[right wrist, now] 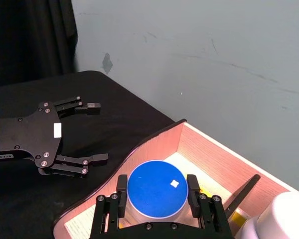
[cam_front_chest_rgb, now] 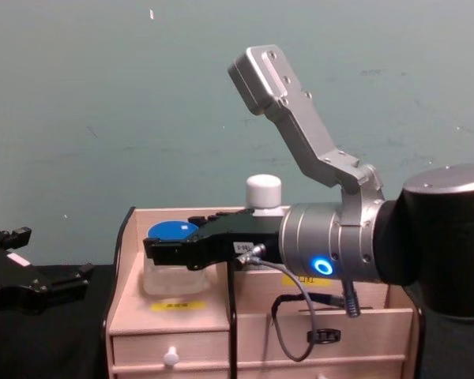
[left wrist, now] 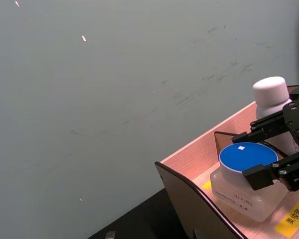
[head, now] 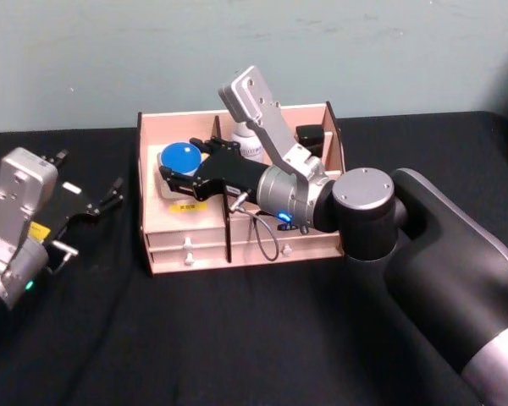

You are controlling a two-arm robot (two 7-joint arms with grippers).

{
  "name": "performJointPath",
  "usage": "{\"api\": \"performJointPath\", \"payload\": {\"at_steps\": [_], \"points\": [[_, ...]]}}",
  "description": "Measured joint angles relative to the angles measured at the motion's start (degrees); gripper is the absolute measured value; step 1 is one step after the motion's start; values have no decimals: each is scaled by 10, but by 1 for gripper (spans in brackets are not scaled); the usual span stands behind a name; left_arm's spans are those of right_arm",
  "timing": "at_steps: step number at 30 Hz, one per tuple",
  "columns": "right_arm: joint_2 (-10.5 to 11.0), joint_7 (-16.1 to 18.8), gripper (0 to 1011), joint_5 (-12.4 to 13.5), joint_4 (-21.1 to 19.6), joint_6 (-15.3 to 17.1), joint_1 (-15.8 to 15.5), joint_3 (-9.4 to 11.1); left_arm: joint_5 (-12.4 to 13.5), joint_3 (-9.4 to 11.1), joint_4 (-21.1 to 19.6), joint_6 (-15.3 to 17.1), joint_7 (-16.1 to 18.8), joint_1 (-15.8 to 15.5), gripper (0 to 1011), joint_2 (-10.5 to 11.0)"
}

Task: Pick up the facial cleanser and watermelon frost from the table and place them into the tiered storage box.

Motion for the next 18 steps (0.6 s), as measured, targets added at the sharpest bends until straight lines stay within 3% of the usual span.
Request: {"api": "performJointPath", "payload": {"at_steps": [3, 12, 18], "points": [[0, 0, 735, 0, 0, 0, 0, 0, 0, 0, 0, 0, 0, 0, 1010, 0], [1, -1, 985, 1, -4, -1, -2, 1, 0, 0, 0, 0, 0, 0, 1009, 0], [7, -10, 1002, -3, -30, -22, -15, 7, 0, 0, 0, 0, 0, 0, 1009, 0]]}}
